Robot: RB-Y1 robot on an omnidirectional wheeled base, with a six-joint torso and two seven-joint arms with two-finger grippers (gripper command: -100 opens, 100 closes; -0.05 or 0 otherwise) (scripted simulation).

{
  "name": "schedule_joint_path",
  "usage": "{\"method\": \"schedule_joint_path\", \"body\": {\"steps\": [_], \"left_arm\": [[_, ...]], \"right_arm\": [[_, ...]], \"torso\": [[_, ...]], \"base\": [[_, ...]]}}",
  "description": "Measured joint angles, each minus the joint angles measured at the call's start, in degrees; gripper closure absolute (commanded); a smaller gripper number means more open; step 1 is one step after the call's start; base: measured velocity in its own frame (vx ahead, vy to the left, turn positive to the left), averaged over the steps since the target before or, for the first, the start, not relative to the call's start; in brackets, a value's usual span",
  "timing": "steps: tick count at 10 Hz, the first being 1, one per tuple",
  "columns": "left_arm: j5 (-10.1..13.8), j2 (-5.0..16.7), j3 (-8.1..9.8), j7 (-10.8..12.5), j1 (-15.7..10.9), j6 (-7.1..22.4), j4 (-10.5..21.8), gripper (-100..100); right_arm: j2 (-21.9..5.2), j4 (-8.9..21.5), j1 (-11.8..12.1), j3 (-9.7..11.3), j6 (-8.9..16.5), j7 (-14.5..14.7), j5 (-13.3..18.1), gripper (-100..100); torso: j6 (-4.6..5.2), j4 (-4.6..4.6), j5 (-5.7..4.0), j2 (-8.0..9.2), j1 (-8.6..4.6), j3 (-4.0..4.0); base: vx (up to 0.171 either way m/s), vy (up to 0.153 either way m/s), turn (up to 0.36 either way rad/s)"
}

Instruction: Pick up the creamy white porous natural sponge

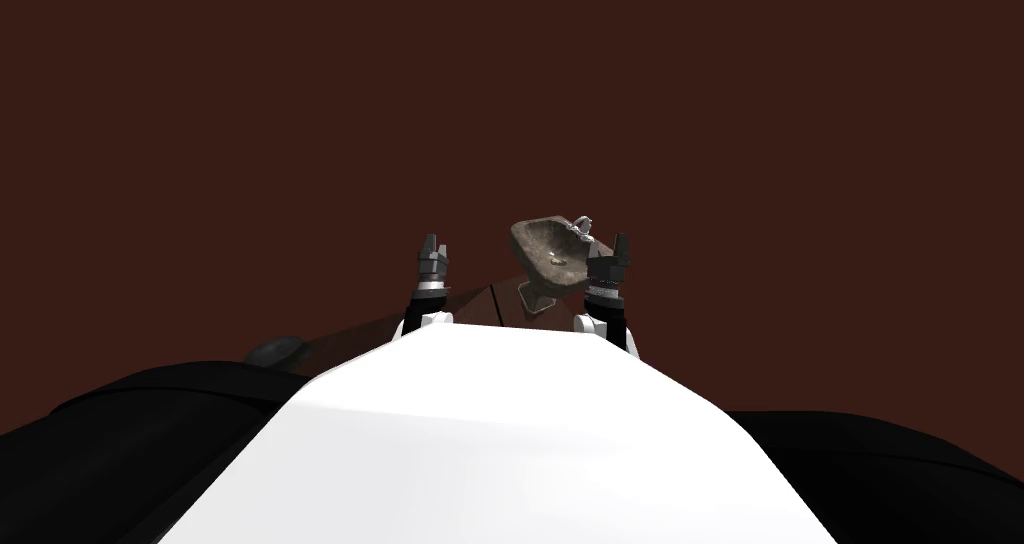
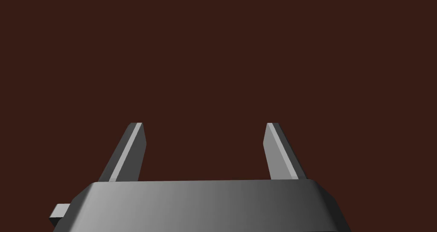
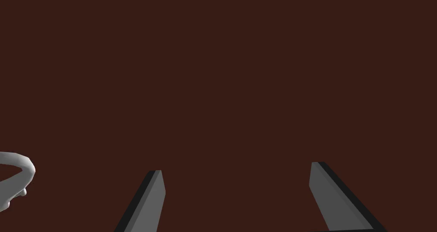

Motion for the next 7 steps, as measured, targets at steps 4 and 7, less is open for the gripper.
{"method": "schedule_joint_path", "body": {"steps": [4,7], "left_arm": [[0.00,0.01,0.01,0.00,0.00,0.00,0.00,0],[0.00,0.01,0.00,0.00,0.00,0.00,0.00,0]], "right_arm": [[-6.73,2.70,-0.08,-1.81,-0.46,1.69,3.59,-100],[-11.46,4.29,-0.03,-2.93,-0.57,2.89,6.15,-100]], "torso": [[0.00,0.00,-0.07,0.01,-0.30,0.00],[0.00,0.00,-0.05,0.02,-0.24,0.01]], "base": [[-0.003,-0.059,0.032],[-0.005,-0.045,0.037]]}}
